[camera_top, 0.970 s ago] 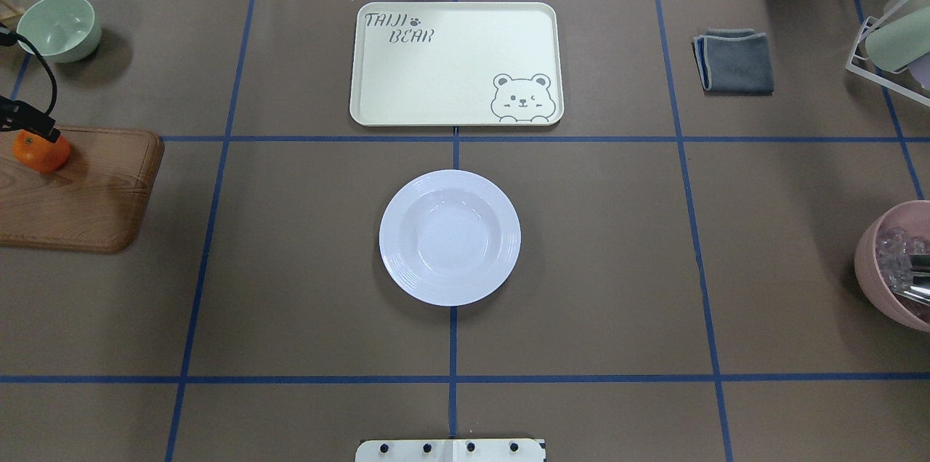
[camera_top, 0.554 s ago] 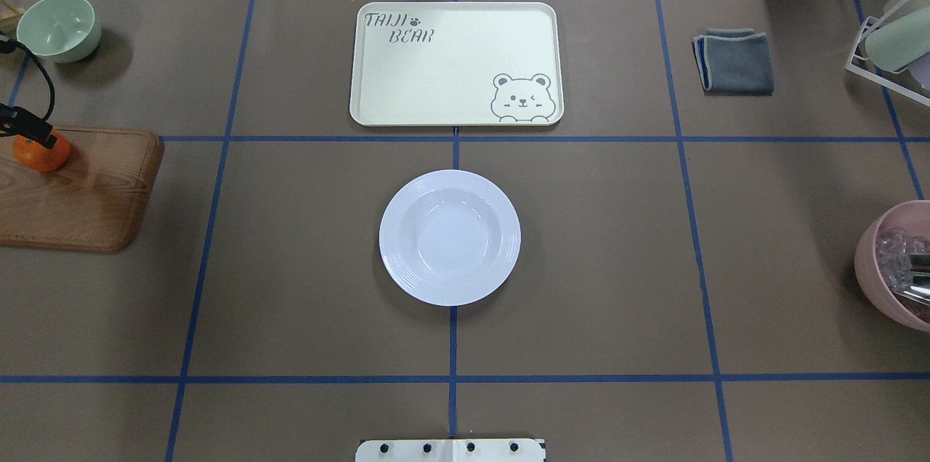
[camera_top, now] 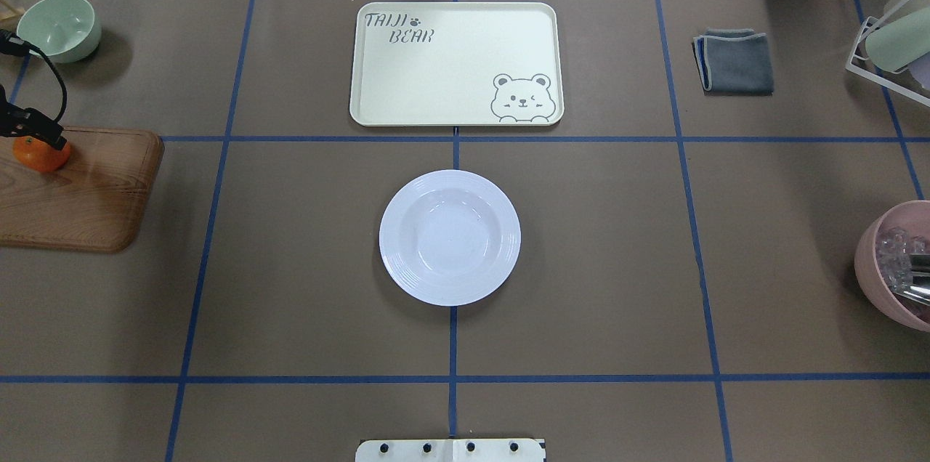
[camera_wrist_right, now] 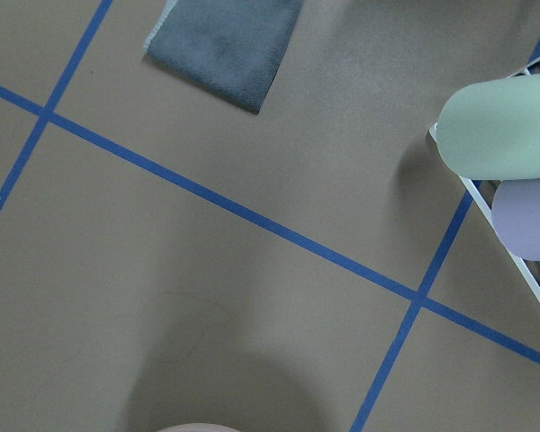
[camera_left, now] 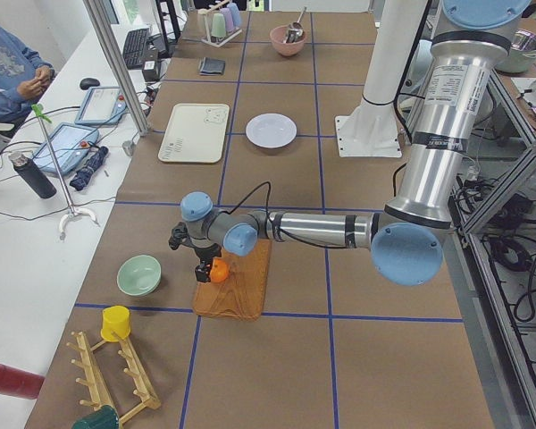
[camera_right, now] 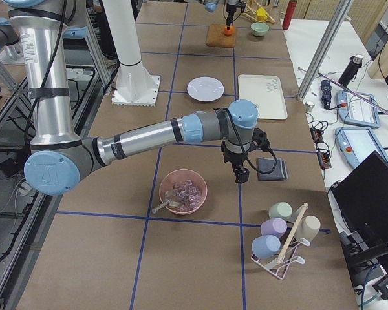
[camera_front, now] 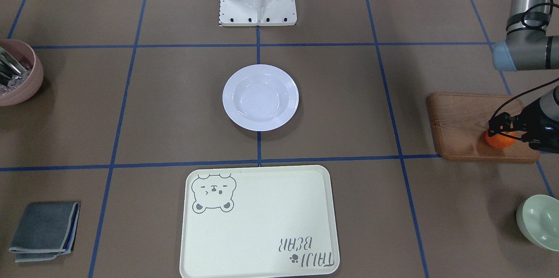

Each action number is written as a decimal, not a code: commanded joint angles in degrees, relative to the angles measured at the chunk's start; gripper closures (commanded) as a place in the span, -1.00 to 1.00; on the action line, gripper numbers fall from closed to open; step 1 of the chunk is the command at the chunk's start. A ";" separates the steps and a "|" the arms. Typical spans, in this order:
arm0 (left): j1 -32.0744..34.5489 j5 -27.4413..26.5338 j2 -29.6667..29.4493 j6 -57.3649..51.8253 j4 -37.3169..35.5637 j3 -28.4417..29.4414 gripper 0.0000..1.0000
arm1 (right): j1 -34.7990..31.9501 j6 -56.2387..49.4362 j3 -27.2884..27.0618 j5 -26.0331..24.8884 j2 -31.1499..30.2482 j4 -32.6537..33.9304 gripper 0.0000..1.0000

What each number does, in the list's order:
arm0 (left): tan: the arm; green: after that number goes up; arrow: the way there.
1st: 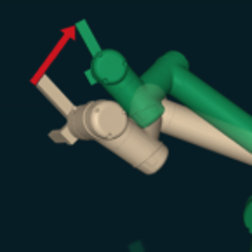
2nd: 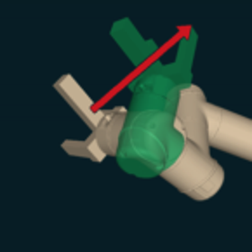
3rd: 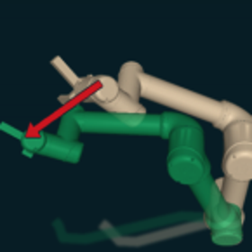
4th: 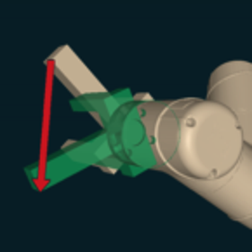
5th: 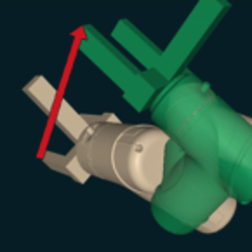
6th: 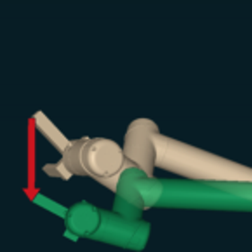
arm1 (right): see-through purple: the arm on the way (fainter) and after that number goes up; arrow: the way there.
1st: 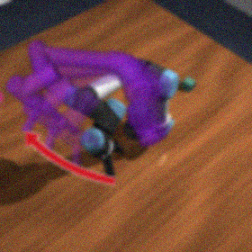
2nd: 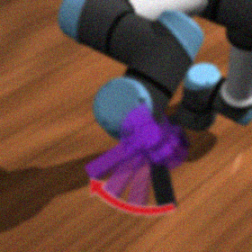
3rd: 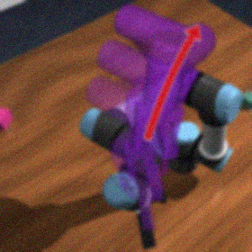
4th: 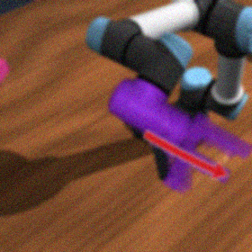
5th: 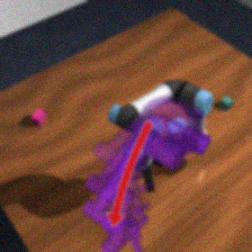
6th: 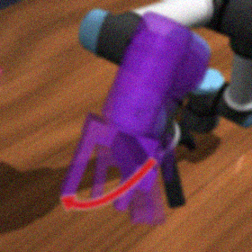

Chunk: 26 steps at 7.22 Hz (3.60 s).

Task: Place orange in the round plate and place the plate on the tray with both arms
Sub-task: 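Lower the left gripper onto the orange on the wooden board and grasp it, then carry the orange with the left gripper over the white plate, then lower the orange onto the plate and open the left gripper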

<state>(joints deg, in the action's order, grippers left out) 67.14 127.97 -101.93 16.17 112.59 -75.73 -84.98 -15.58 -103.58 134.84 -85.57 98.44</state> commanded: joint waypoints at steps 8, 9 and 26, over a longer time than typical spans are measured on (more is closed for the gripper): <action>-1.05 6.23 -6.08 4.62 -14.35 -9.19 1.00 | -0.01 0.02 -0.13 -0.01 0.22 0.00 -1.00; -2.27 6.15 -7.66 13.10 -16.59 -14.91 1.00 | -0.01 0.02 -0.13 -0.01 0.22 0.00 -1.00; -35.96 -15.12 -35.65 56.69 -21.27 -15.27 -0.96 | 1.92 3.70 0.14 -0.10 0.93 -2.90 -1.00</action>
<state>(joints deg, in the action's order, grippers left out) 29.50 112.68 -140.08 72.93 91.69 -85.10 -83.43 -13.65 -103.36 134.75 -84.67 96.61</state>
